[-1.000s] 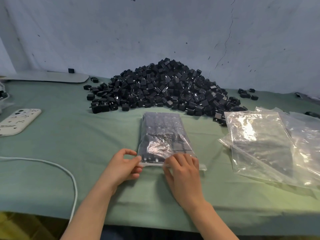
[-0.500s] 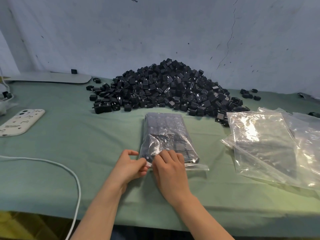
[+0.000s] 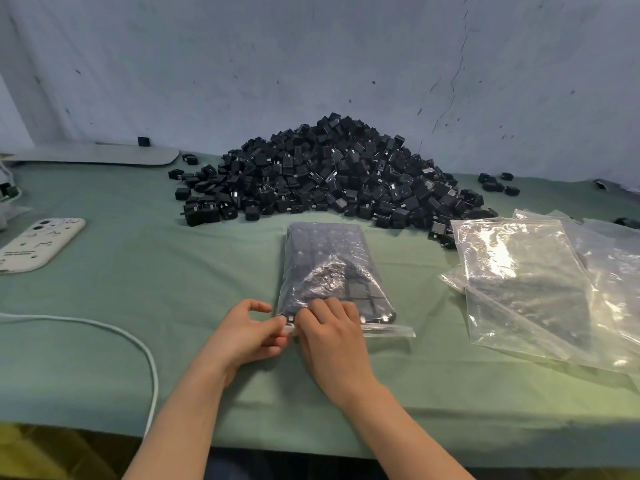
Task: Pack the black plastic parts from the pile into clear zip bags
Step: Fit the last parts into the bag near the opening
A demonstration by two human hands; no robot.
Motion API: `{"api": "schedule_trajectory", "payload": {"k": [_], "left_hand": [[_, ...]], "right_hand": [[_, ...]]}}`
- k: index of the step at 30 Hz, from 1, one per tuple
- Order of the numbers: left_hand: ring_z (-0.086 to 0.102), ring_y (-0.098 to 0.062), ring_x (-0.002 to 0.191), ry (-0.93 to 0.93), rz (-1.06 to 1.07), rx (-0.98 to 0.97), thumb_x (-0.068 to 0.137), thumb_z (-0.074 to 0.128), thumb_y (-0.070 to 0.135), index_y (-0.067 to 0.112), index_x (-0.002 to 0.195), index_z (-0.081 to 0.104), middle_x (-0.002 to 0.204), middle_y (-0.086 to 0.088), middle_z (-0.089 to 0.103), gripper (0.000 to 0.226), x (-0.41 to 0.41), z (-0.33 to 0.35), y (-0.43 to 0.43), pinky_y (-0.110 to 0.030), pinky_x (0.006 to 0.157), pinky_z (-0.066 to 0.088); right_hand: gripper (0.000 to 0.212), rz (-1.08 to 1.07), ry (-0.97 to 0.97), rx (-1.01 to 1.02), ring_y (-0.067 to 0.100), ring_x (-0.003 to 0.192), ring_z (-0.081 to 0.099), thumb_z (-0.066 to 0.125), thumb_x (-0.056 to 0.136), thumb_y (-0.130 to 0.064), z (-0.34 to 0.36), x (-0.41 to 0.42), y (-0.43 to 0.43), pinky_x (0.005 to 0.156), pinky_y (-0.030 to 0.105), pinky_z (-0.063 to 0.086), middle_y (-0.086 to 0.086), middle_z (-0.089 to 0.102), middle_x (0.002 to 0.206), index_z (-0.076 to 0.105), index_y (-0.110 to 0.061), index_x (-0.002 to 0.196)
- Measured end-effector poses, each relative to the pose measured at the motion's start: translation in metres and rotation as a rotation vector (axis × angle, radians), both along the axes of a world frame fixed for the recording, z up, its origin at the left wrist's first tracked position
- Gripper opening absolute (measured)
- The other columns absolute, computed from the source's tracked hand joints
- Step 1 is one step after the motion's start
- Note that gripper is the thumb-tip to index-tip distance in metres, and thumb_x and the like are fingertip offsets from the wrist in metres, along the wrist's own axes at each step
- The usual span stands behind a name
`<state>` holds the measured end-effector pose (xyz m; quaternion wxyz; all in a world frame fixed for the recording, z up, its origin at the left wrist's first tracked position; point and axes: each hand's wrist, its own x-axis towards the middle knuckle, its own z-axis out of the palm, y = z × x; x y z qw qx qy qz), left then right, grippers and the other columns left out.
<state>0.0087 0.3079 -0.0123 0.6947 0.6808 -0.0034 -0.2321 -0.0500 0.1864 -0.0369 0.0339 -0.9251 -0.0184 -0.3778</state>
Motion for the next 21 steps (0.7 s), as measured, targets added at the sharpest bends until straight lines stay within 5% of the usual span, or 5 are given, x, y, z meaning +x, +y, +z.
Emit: {"api": "schedule_trajectory", "payload": {"k": [3, 14, 21], "left_hand": [[0.061, -0.010, 0.047, -0.023, 0.005, 0.041, 0.089, 0.060, 0.003, 0.008, 0.111, 0.043, 0.073, -0.014, 0.067, 0.028, 0.0016, 0.0001, -0.0001, -0.019, 0.045, 0.051], [0.051, -0.008, 0.039, -0.030, 0.020, 0.015, 0.085, 0.053, -0.010, 0.007, 0.107, 0.043, 0.051, -0.005, 0.060, 0.029, 0.0011, 0.0008, -0.0076, -0.017, 0.042, 0.047], [0.051, -0.010, 0.038, 0.011, -0.001, -0.052, 0.091, 0.056, -0.003, 0.005, 0.108, 0.046, 0.056, -0.011, 0.061, 0.022, 0.0024, 0.0027, -0.0013, -0.018, 0.040, 0.045]], "right_hand": [[0.026, 0.007, 0.004, -0.007, 0.023, 0.065, 0.056, 0.082, 0.060, -0.012, -0.0005, 0.0000, 0.0001, 0.067, 0.030, 0.032, -0.001, 0.054, 0.067, 0.057, -0.018, 0.065], [0.010, 0.063, -0.058, -0.019, 0.024, 0.066, 0.055, 0.055, 0.077, -0.016, 0.0022, 0.0018, 0.0026, 0.068, 0.030, 0.033, 0.000, 0.054, 0.068, 0.056, -0.018, 0.067], [0.015, 0.077, -0.023, 0.010, 0.024, 0.068, 0.055, 0.075, 0.073, -0.012, -0.0012, 0.0043, 0.0022, 0.068, 0.031, 0.034, 0.000, 0.055, 0.071, 0.061, -0.017, 0.070]]}}
